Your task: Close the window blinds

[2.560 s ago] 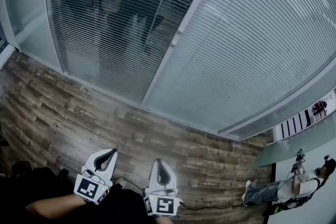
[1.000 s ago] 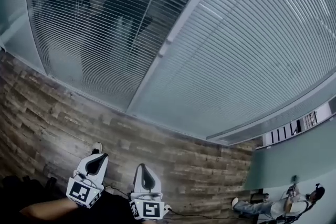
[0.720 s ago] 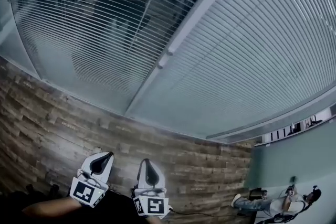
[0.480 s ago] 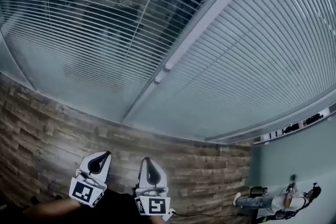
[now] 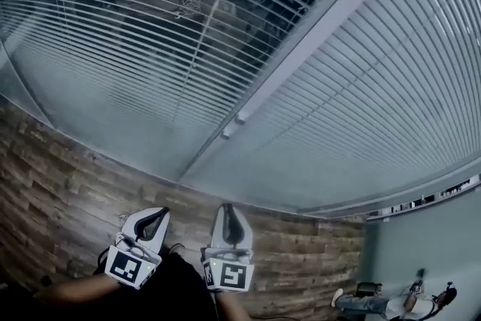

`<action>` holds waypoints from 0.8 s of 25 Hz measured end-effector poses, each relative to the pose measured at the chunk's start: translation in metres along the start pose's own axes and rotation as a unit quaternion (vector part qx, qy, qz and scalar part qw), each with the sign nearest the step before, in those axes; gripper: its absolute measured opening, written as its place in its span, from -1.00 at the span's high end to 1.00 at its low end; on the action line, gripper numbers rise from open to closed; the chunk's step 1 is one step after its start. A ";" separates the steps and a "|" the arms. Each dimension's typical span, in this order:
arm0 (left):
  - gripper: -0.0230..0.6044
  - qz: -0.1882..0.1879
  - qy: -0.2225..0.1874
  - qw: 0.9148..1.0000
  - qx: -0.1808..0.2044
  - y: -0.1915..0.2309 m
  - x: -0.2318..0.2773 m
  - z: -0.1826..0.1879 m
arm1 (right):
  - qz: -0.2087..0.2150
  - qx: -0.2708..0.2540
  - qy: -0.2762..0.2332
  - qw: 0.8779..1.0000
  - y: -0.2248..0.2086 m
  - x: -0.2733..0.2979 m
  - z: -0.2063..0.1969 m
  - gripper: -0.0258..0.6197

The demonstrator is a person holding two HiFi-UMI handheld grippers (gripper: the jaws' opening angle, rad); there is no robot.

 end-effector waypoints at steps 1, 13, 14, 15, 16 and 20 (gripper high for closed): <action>0.92 0.004 0.001 1.000 0.002 -0.002 0.006 0.006 | 0.000 -0.001 0.002 1.000 -0.008 0.008 0.006 0.80; 0.92 0.026 -0.038 0.999 0.009 0.014 0.038 0.028 | -0.019 -0.061 0.023 0.998 -0.030 0.123 0.025 0.60; 0.92 0.029 -0.039 0.999 0.008 0.017 0.039 0.028 | -0.023 -0.066 0.023 0.997 -0.030 0.130 0.026 0.59; 0.92 0.031 -0.040 0.999 0.006 0.020 0.040 0.028 | -0.026 -0.070 0.024 0.997 -0.032 0.138 0.028 0.59; 0.92 0.033 -0.040 0.999 0.005 0.021 0.042 0.027 | -0.029 -0.073 0.022 0.997 -0.034 0.145 0.030 0.59; 0.92 0.034 -0.031 0.999 0.005 0.023 0.050 0.023 | -0.026 -0.073 0.025 0.997 -0.044 0.169 0.033 0.54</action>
Point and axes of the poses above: the fingertips, and each gripper's own axes: x forward along the fingers, y to its left, z out of its top, the point moved 8 cm from there along -x, backward along the fingers, and after that the axes turned 11 degrees about x, right-handed, at the moved point
